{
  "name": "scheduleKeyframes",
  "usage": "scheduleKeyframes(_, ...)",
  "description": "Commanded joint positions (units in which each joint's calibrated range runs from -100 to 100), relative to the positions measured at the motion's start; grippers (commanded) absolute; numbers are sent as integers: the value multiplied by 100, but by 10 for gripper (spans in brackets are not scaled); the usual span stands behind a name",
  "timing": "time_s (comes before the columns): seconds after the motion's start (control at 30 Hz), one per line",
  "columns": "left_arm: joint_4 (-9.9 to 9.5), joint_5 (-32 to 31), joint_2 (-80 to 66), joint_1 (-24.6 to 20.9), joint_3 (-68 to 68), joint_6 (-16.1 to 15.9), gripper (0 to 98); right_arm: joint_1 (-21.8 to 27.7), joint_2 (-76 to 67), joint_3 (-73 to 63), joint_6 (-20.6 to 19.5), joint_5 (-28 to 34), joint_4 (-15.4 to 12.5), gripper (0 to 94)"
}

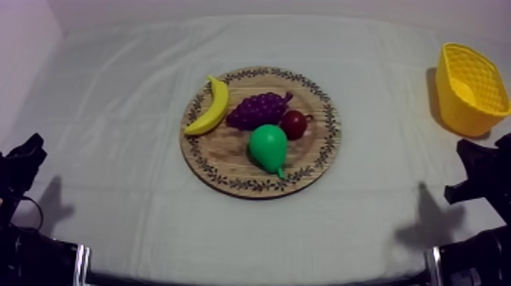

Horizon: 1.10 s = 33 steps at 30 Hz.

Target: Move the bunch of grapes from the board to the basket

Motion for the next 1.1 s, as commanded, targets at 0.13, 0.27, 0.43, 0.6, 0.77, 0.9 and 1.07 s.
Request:
scheduleKeyframes(0.13,0,-1,5,-3,0,1,1,0,-3,-2,-3,1,-1,5)
scheduleKeyframes(0.27,0,-1,5,-3,0,1,1,0,-3,-2,-3,1,-1,5)
scheduleKeyframes(0.43,0,-1,5,-3,0,1,1,0,-3,-2,-3,1,-1,5)
scheduleKeyframes(0.6,0,-1,5,-3,0,1,1,0,-3,-2,-3,1,-1,5)
scheduleKeyframes(0.77,0,-1,5,-3,0,1,1,-4,-3,-2,-217,1,-1,5)
scheduleKeyframes(0.9,0,-1,5,-3,0,1,1,-56,-3,-2,-422,1,-1,5)
scheduleKeyframes(1.07,0,-1,5,-3,0,-3,1,-105,-3,-2,-152,1,-1,5)
